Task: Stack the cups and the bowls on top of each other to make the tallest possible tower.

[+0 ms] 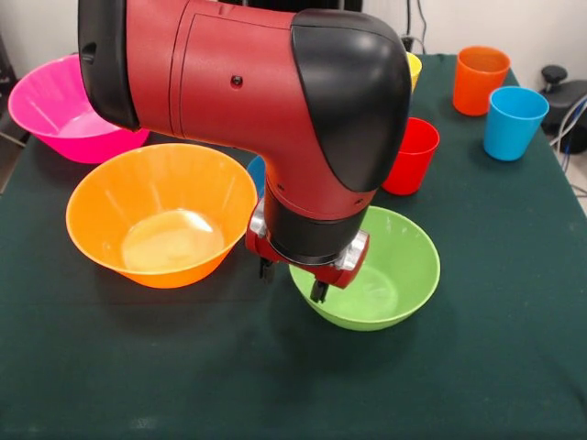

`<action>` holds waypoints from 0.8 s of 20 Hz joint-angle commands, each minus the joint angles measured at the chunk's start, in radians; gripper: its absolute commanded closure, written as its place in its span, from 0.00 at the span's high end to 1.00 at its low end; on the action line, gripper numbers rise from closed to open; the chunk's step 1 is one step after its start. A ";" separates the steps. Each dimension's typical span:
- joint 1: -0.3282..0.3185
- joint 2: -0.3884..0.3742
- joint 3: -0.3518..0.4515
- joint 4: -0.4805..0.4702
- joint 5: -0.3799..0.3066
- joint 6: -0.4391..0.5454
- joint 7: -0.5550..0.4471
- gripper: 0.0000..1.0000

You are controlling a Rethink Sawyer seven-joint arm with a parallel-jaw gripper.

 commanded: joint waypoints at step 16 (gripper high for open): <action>-0.036 -0.013 0.090 0.150 -0.045 -0.166 -0.364 0.00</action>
